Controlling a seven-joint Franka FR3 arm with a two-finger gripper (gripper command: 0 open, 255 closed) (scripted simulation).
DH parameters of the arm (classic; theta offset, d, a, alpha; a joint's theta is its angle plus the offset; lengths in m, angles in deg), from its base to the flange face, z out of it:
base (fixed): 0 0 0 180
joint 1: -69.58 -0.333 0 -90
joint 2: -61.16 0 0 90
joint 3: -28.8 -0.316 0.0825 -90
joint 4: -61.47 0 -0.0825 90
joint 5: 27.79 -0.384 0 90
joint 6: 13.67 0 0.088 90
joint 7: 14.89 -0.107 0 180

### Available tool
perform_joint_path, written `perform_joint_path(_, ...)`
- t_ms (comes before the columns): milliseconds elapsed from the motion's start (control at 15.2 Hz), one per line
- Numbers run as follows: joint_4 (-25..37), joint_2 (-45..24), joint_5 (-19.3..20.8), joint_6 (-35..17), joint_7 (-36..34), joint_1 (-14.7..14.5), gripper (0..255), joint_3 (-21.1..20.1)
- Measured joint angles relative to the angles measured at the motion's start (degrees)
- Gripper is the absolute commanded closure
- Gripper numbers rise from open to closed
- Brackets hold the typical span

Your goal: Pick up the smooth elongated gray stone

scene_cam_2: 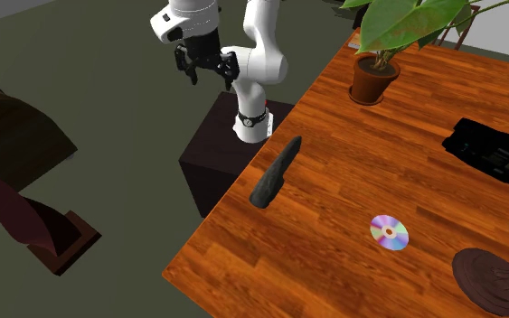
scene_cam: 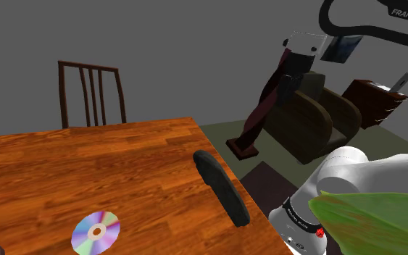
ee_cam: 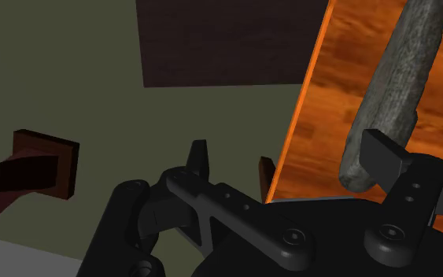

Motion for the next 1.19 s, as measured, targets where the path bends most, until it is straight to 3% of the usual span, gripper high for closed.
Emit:
perform_joint_path(198, -1.79, 0.46, -0.85, -1.35, -1.54, -0.28, 0, -1.18)
perform_joint_path(726, -13.57, 1.52, -7.09, -12.32, -11.63, -3.04, 0, -9.48)
perform_joint_path(1188, -18.97, -4.56, -13.17, -24.23, -21.06, -6.18, 0, -18.26)
